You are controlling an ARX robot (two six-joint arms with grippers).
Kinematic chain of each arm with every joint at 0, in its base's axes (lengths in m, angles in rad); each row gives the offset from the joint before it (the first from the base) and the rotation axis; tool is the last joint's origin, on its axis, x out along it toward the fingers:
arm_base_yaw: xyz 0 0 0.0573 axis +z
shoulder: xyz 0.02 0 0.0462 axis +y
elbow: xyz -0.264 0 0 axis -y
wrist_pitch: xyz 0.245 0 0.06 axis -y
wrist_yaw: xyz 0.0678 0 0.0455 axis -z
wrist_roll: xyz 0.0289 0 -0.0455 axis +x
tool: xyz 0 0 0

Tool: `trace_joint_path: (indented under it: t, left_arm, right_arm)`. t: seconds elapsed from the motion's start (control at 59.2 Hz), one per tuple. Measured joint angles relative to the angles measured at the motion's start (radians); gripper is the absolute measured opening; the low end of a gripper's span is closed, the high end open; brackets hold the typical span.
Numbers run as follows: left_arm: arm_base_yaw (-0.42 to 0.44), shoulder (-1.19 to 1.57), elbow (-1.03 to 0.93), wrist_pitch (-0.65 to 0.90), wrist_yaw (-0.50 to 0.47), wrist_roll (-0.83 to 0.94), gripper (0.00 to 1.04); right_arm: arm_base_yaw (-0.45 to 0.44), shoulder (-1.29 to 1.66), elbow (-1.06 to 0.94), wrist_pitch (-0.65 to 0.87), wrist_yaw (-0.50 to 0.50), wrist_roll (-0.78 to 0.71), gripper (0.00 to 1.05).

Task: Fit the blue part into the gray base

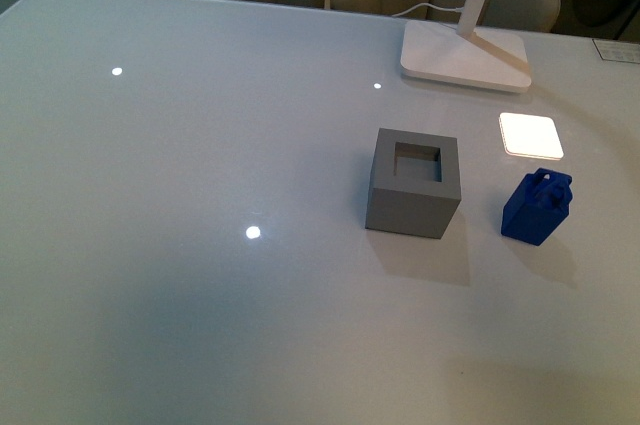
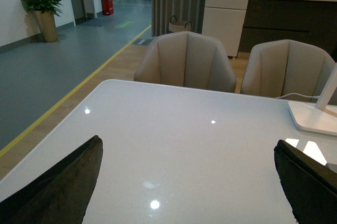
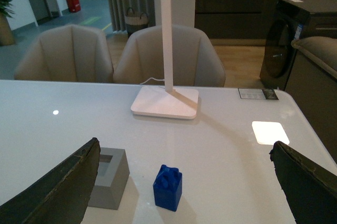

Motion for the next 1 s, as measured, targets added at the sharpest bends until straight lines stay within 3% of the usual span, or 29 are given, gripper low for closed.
trace_joint_path:
  t: [0.709, 0.827, 0.929, 0.996]
  left_arm:
    - [0.000, 0.000, 0.000, 0.000, 0.000, 0.000, 0.97]
    - [0.000, 0.000, 0.000, 0.000, 0.000, 0.000, 0.97]
    - [0.000, 0.000, 0.000, 0.000, 0.000, 0.000, 0.97]
    - [0.000, 0.000, 0.000, 0.000, 0.000, 0.000, 0.97]
  right_arm:
    - [0.000, 0.000, 0.000, 0.000, 0.000, 0.000, 0.96]
    - [0.089, 0.258, 0.159, -0.335, 0.102, 0.039, 0.96]
    - [0.095, 0.449, 0.228, -0.290, 0.076, 0.045, 0.96]
    - [0.028, 0.669, 0.306, -0.150, 0.029, 0.028, 0.96]
